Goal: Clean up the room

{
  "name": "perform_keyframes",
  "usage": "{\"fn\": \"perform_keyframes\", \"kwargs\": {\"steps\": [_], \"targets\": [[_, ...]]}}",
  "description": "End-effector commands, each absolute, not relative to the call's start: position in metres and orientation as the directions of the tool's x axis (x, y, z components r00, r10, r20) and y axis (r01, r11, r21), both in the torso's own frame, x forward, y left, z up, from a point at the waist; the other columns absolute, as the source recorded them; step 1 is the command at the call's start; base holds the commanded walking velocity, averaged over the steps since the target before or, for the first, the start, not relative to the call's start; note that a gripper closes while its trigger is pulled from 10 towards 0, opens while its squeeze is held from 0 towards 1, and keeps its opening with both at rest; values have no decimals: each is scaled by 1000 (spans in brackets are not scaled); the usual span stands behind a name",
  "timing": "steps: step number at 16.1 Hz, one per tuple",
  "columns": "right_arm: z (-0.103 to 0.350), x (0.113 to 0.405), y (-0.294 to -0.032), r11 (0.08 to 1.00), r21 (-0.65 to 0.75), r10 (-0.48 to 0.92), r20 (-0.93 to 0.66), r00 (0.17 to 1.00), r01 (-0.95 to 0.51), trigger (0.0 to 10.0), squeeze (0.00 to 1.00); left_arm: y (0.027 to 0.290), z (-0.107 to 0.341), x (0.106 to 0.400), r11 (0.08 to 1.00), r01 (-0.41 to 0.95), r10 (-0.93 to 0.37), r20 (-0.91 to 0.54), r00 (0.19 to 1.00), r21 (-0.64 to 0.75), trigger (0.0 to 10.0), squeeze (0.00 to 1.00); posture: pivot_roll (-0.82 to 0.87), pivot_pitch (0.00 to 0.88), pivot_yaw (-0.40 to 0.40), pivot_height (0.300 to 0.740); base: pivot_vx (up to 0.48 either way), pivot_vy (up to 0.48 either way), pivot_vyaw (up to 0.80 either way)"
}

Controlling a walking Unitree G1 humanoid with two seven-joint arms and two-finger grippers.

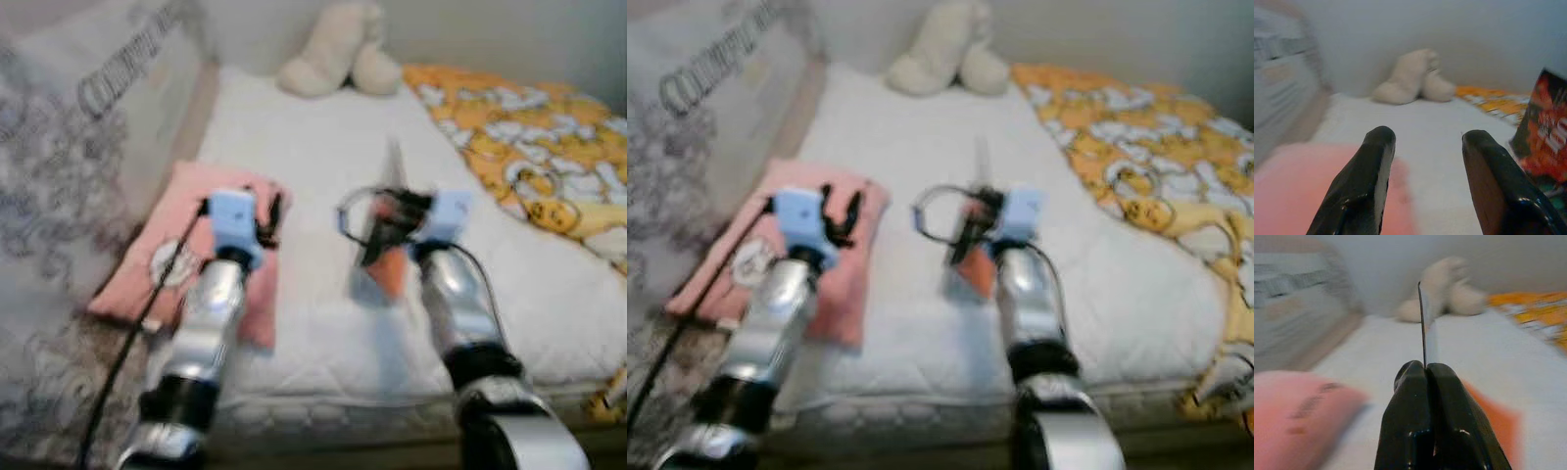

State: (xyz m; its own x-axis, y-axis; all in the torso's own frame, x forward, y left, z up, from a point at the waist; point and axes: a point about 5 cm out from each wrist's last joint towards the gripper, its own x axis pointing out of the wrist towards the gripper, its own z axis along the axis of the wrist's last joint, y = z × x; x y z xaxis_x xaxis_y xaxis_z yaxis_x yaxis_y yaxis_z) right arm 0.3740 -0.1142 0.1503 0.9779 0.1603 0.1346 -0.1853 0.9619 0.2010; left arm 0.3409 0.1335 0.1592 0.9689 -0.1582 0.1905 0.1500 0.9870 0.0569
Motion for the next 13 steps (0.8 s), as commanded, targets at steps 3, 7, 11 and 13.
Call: {"fn": "perform_keyframes", "kwargs": {"steps": [3,7,11,13], "targets": [[128,374,-91,929,282,247,11,969,-240,0,0,141,159,334,984,146,-162,174,971,102,10000,0,368,63,-63,715,0,0,0],[122,374,-73,916,307,281,-32,959,-259,0,0,156,159,320,980,114,-140,159,977,163,10000,0,441,170,-76,715,0,0,0],[161,387,-62,892,361,246,115,962,-271,0,0,163,165,307,966,112,-152,163,975,232,10000,0,480,202,-86,715,0,0,0],[165,389,-81,948,263,146,145,979,-181,4275,0,156,162,304,959,117,-158,147,976,259,10000,0,475,181,-93,715,0,0,0]]}}
